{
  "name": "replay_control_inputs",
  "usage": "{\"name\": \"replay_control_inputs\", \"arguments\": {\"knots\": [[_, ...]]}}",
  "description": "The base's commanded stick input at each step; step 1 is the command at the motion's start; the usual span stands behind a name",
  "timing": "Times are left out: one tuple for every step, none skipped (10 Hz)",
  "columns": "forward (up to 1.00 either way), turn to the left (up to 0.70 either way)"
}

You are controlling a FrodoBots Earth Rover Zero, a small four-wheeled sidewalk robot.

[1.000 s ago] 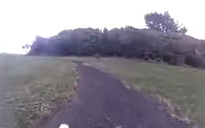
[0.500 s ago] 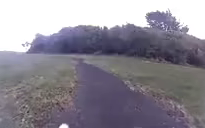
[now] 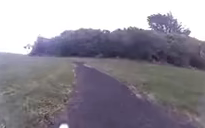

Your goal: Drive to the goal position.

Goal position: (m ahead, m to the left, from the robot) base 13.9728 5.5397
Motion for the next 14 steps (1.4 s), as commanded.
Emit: {"name": "replay_control_inputs", "arguments": {"knots": [[0.70,0.00],[0.70,0.00],[0.70,0.00],[0.70,0.00],[0.70,0.00],[0.70,0.00],[0.70,0.00],[0.70,0.00],[0.70,0.00],[0.70,0.00],[0.70,0.00],[0.70,0.00],[0.70,0.00],[0.70,-0.35]]}}
